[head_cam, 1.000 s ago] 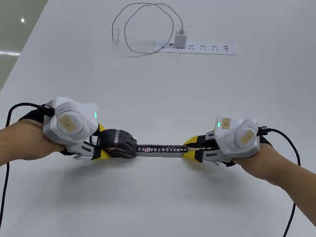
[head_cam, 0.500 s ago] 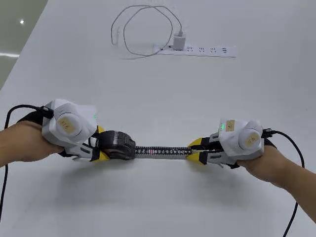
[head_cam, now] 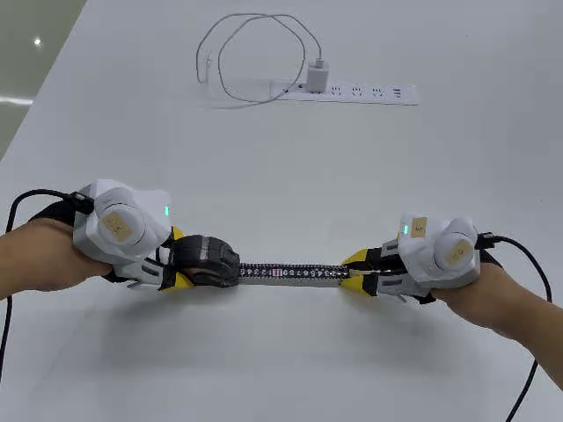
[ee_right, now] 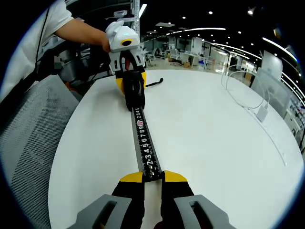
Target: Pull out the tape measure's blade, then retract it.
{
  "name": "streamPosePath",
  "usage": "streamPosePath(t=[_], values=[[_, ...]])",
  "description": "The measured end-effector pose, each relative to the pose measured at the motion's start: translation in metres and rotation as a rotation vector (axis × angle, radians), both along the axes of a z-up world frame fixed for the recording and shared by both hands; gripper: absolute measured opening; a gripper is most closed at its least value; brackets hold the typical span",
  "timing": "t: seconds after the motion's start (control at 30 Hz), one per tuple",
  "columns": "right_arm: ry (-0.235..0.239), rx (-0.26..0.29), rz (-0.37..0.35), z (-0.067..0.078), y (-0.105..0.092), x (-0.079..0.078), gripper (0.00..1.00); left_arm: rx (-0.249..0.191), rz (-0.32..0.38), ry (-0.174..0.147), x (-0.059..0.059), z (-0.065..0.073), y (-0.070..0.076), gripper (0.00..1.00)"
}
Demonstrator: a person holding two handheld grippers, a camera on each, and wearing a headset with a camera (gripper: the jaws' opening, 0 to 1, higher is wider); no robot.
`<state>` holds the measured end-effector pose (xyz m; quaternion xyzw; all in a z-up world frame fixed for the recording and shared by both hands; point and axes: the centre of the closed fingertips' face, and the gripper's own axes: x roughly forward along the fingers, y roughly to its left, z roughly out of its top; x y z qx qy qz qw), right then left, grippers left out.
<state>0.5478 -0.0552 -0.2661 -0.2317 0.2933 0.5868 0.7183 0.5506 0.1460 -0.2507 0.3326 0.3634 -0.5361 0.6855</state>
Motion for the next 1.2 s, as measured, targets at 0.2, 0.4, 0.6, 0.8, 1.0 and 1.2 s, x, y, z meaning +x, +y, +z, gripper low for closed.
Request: streamPosePath(t=[0.2, 0.4, 0.6, 0.8, 1.0, 1.2], values=[[0.002, -0.007, -0.004, -0.001, -0.004, -0.001, 0.08, -0.001, 0.001, 0.001, 0.0, 0.0, 0.0, 0.27], [0.001, -0.012, -0.005, -0.001, -0.007, 0.0, 0.08, 0.0, 0.001, 0.0, 0.0, 0.0, 0.0, 0.27], [-0.001, -0.019, -0.006, 0.0, -0.011, 0.002, 0.08, -0.002, 0.002, 0.0, 0.0, 0.0, 0.001, 0.27], [0.001, -0.029, -0.008, -0.001, -0.019, 0.002, 0.07, 0.0, 0.001, 0.0, 0.0, 0.0, 0.0, 0.27], [0.002, -0.04, -0.014, -0.001, -0.028, 0.003, 0.07, 0.001, 0.0, 0.0, 0.0, 0.0, 0.0, 0.27], [0.006, -0.044, -0.021, -0.001, -0.035, 0.003, 0.07, 0.002, 0.001, -0.001, 0.0, 0.0, 0.001, 0.27]])
